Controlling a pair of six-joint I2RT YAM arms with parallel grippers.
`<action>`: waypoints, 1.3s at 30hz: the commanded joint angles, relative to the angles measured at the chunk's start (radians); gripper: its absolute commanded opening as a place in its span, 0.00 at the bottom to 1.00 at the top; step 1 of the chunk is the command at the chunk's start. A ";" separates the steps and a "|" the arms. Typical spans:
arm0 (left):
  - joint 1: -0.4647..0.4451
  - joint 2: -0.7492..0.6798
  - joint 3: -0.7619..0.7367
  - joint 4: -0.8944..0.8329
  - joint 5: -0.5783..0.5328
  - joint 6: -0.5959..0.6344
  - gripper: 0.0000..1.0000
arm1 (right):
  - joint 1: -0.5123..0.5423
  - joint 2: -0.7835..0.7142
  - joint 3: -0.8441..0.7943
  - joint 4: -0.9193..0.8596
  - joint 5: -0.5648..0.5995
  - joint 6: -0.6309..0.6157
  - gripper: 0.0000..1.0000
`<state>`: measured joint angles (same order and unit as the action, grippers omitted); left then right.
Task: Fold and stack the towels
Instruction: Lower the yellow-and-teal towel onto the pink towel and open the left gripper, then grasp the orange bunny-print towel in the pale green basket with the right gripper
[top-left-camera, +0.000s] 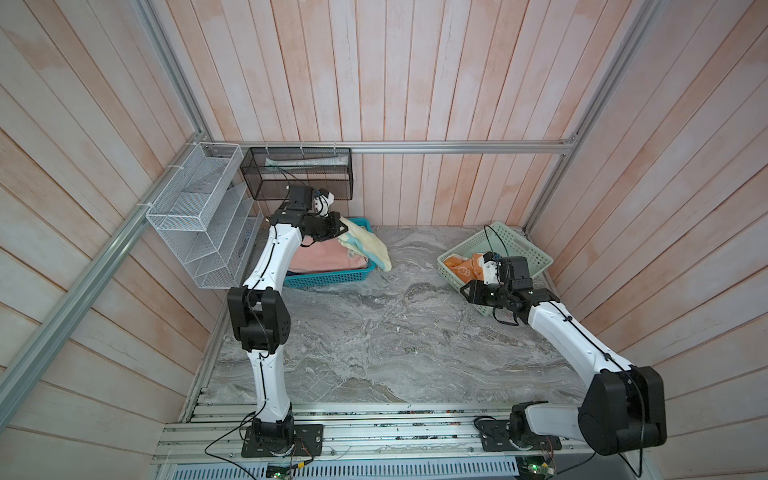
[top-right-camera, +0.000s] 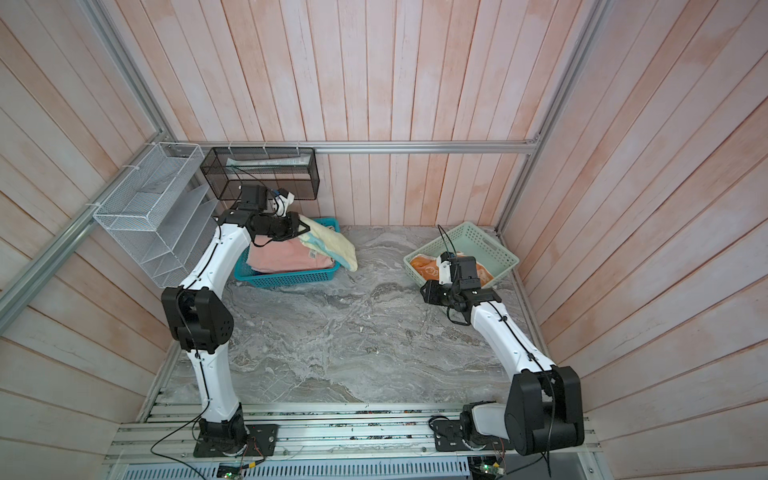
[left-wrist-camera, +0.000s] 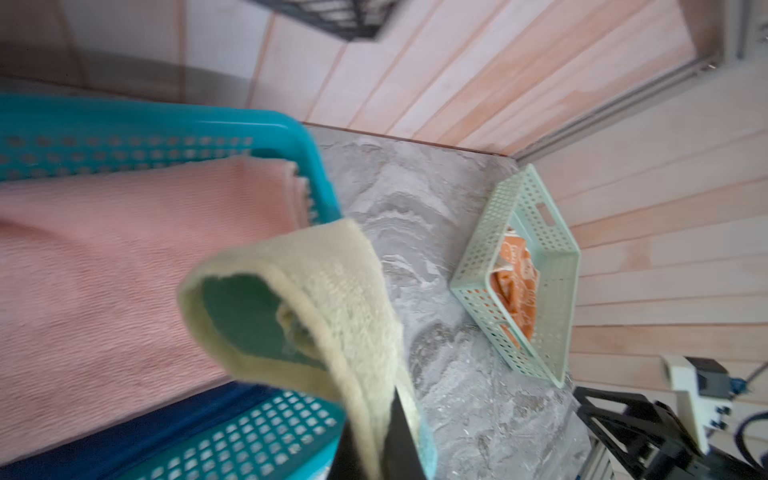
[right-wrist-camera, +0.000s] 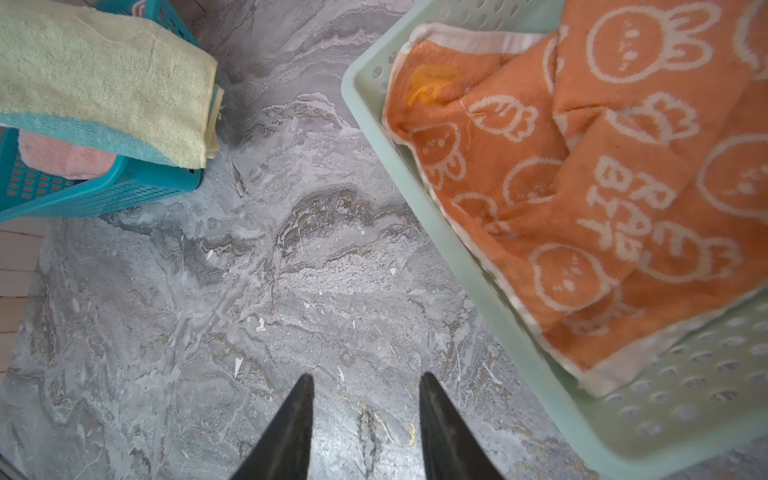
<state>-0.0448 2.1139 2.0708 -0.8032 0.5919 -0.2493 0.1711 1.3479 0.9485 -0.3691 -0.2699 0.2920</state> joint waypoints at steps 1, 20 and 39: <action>0.043 0.032 -0.044 0.015 0.026 0.031 0.00 | -0.007 0.042 0.038 -0.036 0.011 -0.016 0.43; 0.186 -0.054 -0.288 0.260 0.020 -0.108 0.00 | -0.055 0.158 0.171 -0.101 0.105 -0.034 0.48; 0.202 -0.264 -0.450 0.347 -0.084 -0.042 0.51 | -0.152 0.537 0.417 -0.129 0.117 -0.062 0.60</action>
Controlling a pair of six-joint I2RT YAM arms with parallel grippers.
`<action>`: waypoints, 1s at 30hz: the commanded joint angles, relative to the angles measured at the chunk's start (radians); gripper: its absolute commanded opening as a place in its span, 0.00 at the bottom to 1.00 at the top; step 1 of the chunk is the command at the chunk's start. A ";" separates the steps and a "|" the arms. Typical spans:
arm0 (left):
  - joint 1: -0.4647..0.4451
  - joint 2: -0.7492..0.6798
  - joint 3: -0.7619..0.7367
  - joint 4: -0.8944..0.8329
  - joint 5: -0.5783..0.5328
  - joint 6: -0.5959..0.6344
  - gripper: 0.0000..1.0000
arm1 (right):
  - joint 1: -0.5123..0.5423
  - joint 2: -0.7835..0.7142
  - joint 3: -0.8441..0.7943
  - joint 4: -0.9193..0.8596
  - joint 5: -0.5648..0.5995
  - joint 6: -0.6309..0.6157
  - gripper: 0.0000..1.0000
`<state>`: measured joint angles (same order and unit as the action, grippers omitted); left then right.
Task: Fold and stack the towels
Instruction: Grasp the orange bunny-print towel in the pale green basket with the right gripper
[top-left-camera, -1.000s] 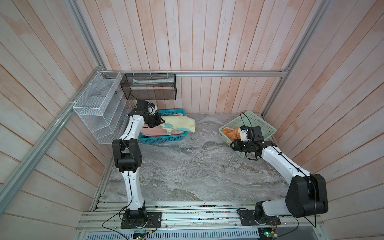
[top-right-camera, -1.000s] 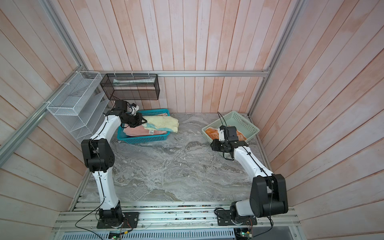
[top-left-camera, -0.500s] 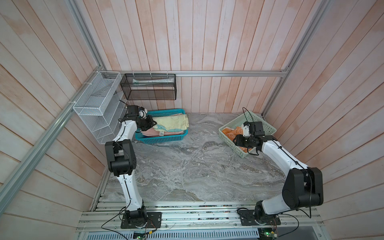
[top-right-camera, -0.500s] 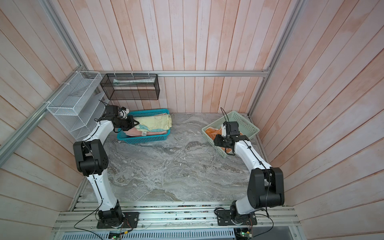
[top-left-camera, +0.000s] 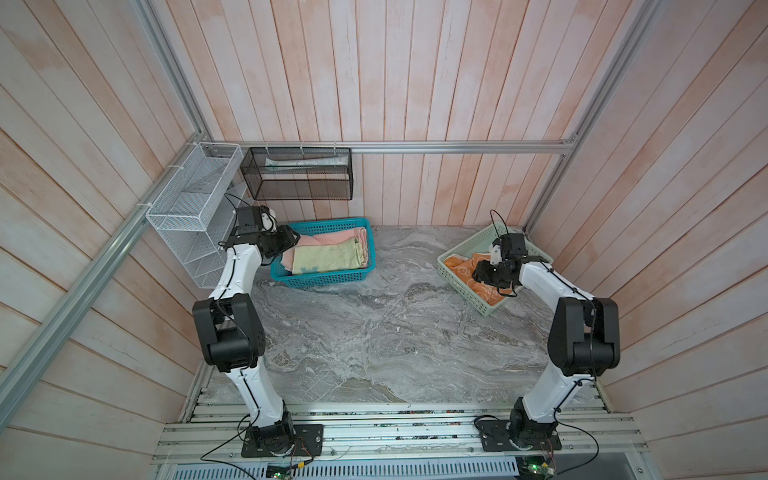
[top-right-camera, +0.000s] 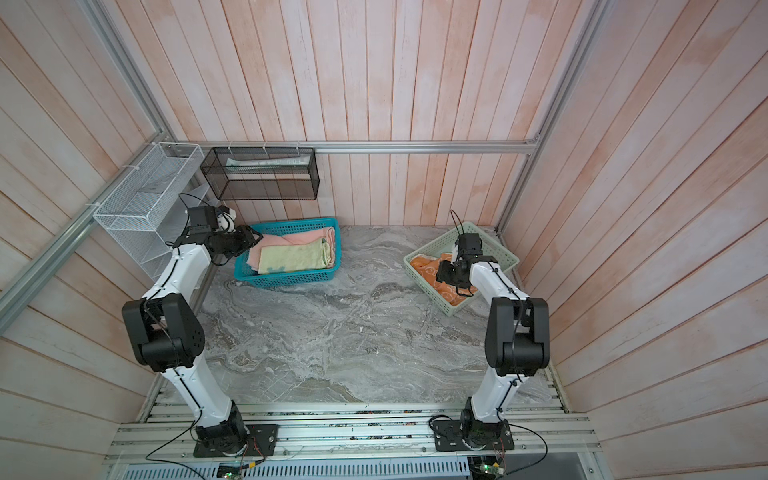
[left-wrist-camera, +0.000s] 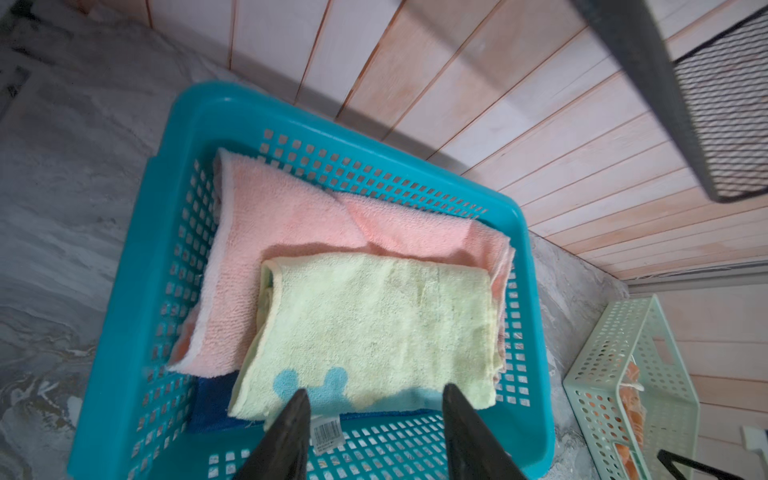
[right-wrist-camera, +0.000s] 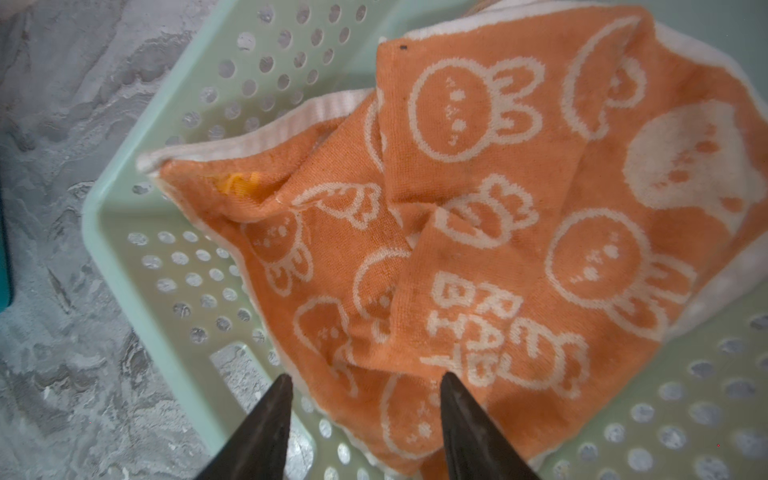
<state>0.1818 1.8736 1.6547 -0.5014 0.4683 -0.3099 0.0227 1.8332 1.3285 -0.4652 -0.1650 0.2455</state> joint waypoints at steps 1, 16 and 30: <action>-0.042 -0.028 -0.040 0.049 0.046 0.021 0.51 | -0.004 0.079 0.053 -0.037 0.012 -0.013 0.61; -0.309 -0.044 -0.096 0.089 0.103 0.045 0.44 | -0.003 0.013 0.137 -0.004 0.112 -0.056 0.00; -0.440 -0.257 -0.287 0.294 0.008 -0.009 0.30 | 0.418 -0.460 0.236 -0.052 0.194 -0.095 0.00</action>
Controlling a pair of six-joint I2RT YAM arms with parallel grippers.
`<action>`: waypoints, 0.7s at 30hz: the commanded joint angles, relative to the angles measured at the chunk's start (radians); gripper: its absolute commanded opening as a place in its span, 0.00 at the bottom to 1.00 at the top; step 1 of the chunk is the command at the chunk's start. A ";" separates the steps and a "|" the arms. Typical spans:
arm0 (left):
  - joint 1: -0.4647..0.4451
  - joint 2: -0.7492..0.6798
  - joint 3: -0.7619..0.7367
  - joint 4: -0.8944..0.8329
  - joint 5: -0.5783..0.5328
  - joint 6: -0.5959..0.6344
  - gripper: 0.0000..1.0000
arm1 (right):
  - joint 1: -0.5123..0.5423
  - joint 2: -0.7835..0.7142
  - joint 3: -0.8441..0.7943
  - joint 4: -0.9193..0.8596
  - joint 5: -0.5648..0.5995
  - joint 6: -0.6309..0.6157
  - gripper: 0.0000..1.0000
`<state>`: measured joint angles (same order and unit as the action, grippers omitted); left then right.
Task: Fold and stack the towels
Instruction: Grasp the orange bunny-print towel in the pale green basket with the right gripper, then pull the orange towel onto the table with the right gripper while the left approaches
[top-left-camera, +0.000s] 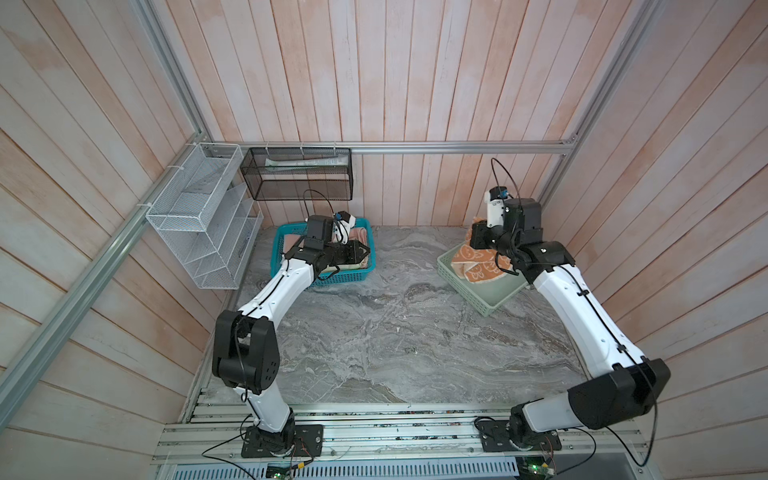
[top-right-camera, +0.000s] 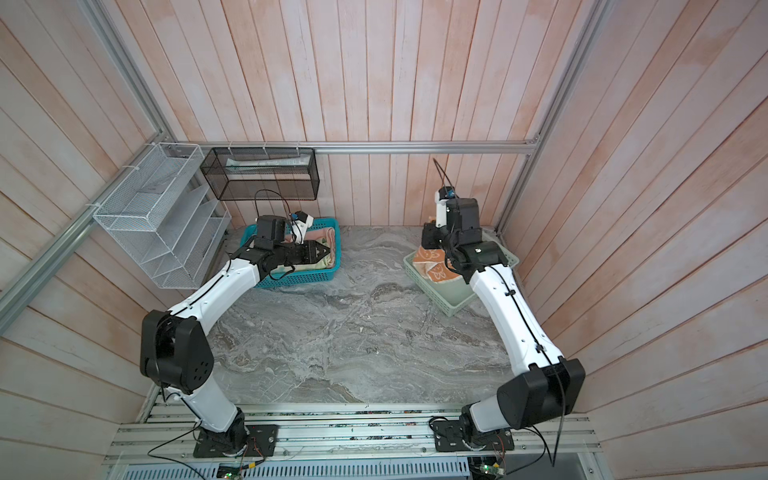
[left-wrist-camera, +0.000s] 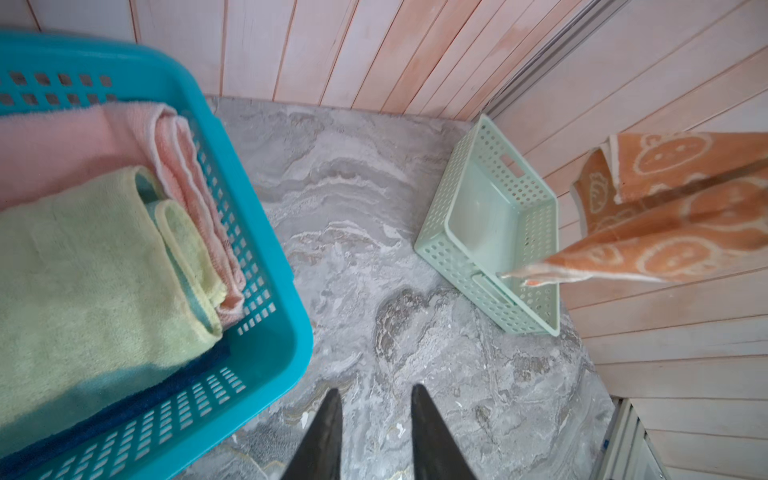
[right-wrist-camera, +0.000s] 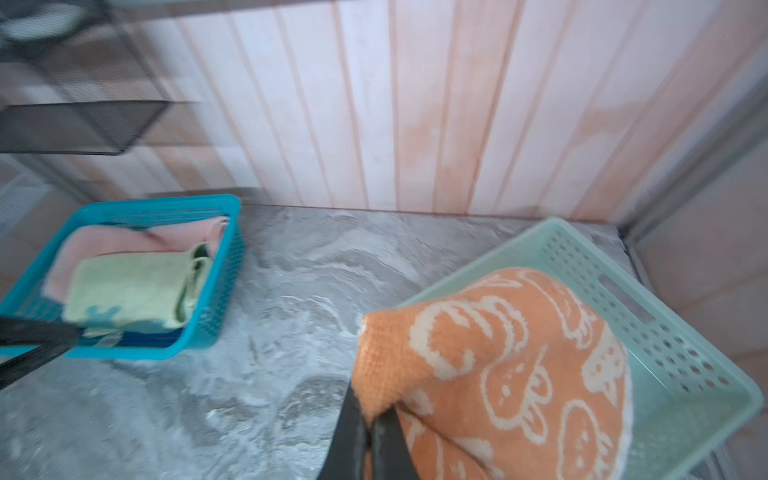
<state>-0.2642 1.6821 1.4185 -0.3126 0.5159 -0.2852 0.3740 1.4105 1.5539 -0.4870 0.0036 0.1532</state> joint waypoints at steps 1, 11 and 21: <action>0.006 -0.084 -0.072 0.124 -0.047 -0.050 0.30 | 0.092 -0.053 0.005 -0.023 0.010 0.009 0.00; 0.005 -0.152 -0.189 0.023 -0.073 -0.050 0.34 | 0.116 -0.032 -0.329 0.007 -0.128 0.119 0.47; -0.007 -0.193 -0.472 0.012 -0.102 -0.174 0.36 | 0.220 0.050 -0.405 -0.026 -0.070 0.161 0.50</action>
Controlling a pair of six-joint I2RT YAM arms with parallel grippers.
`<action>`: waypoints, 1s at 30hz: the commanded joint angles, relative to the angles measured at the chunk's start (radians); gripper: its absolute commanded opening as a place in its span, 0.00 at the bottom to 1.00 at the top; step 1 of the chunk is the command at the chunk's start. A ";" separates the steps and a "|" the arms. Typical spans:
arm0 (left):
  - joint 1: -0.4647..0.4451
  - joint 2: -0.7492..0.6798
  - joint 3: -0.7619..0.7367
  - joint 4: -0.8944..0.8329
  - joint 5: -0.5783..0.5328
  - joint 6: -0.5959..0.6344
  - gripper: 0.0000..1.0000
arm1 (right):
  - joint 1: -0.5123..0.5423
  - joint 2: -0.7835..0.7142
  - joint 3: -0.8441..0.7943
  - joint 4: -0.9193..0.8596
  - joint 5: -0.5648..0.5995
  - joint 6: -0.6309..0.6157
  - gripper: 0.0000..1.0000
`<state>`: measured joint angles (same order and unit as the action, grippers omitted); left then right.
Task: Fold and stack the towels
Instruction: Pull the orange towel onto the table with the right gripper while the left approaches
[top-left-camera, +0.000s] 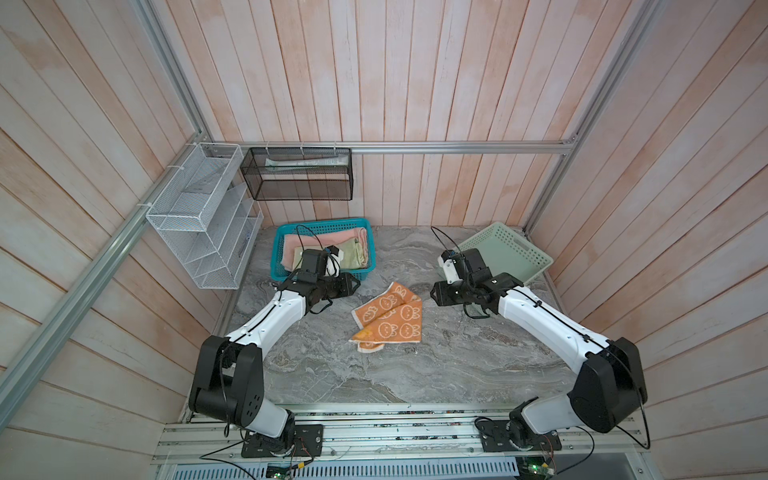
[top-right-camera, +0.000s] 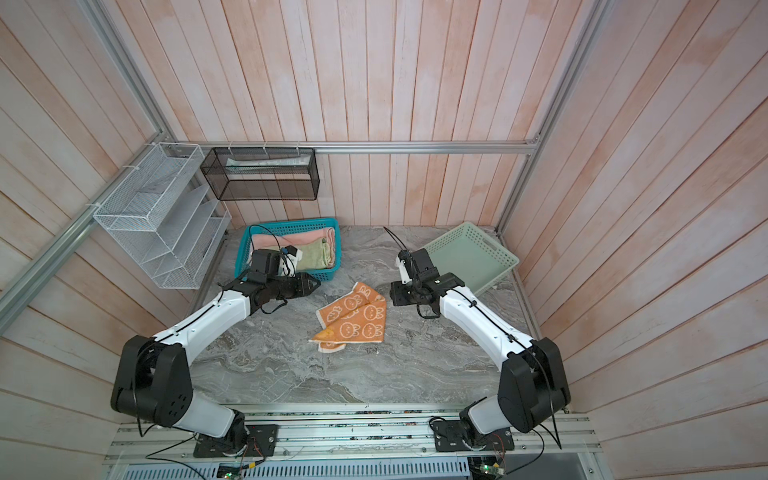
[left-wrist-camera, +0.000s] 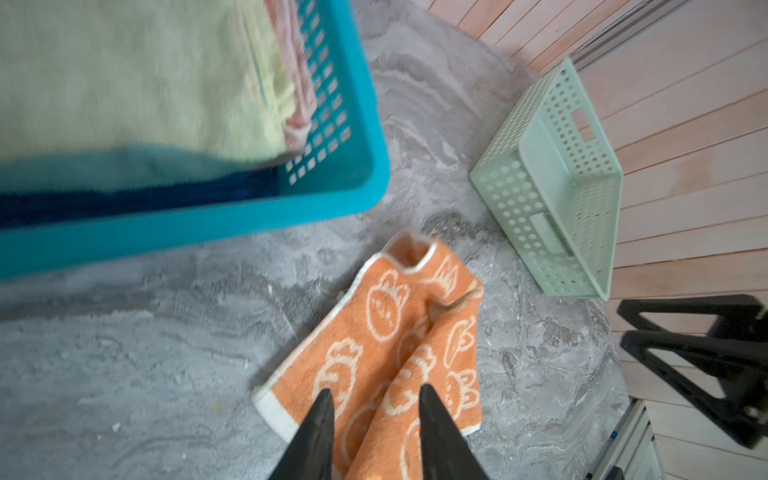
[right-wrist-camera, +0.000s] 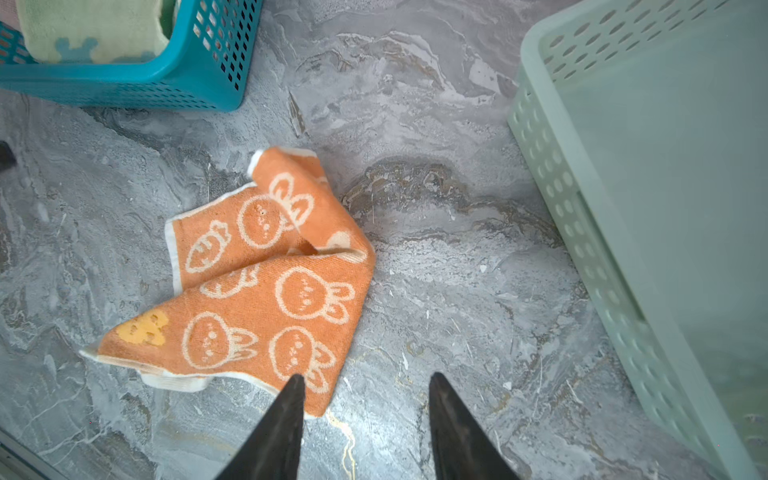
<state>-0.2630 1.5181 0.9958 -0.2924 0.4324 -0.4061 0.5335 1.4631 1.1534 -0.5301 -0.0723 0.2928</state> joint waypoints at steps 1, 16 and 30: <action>-0.009 -0.027 -0.073 -0.008 -0.018 -0.066 0.36 | 0.090 0.008 -0.006 0.033 -0.001 0.022 0.50; 0.172 -0.133 -0.375 0.004 -0.025 -0.225 0.37 | 0.546 0.549 0.350 0.054 0.115 -0.150 0.62; 0.248 -0.124 -0.423 0.053 0.066 -0.207 0.38 | 0.555 0.642 0.446 -0.019 0.149 -0.235 0.24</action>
<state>-0.0204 1.3750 0.5678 -0.2752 0.4595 -0.6209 1.0885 2.1242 1.6016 -0.5140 0.0544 0.0761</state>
